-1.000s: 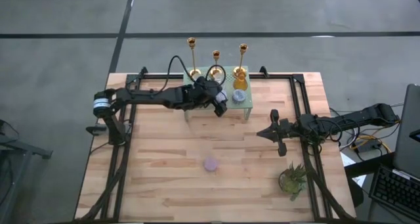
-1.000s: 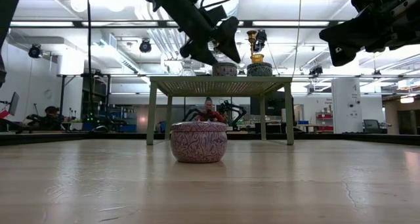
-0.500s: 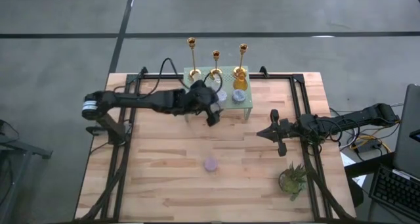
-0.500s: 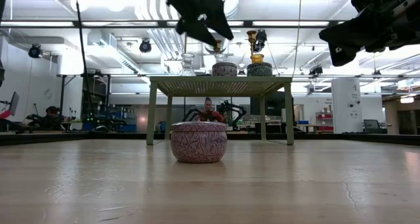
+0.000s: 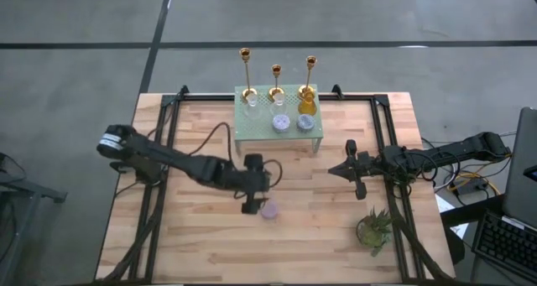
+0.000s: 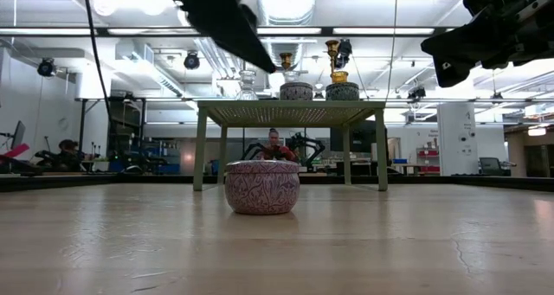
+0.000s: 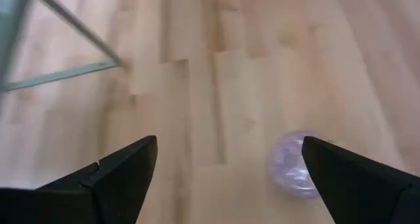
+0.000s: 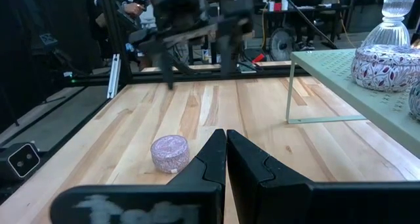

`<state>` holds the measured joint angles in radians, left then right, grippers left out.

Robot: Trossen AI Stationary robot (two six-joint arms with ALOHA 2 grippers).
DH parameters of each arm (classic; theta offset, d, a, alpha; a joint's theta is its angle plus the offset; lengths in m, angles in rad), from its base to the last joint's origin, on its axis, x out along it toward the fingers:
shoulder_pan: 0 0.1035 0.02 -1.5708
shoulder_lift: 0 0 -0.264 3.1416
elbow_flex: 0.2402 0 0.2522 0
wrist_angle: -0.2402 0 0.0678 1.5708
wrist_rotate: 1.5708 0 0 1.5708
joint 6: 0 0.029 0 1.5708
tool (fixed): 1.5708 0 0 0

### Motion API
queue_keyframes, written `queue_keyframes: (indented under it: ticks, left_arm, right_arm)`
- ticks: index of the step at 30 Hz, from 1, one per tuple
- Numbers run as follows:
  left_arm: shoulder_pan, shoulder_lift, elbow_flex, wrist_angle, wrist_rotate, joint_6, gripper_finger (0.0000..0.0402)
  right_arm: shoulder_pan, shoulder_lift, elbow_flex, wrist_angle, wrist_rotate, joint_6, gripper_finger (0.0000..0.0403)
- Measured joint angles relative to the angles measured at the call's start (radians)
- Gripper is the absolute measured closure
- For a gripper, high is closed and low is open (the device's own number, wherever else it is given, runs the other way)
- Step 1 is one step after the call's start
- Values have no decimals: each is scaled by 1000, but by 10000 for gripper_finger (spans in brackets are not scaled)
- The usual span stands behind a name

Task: Pick & Place candle stick holders
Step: Put the pink scented candle on the shelf

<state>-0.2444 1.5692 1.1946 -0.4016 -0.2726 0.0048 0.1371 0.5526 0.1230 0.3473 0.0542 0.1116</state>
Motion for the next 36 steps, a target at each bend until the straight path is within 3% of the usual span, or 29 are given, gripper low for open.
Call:
queue_keyframes:
  ticks: [8,16,36]
  left_arm:
    - [-50,0,-157,174,66,-138,20]
    - [-78,25,-297,412,81,-167,20]
    - [-94,254,-277,564,111,-205,21]
  right_arm:
    - [0,0,0,0,0,0,394]
    - [0,0,0,0,0,0,394]
    - [0,0,0,0,0,0,394]
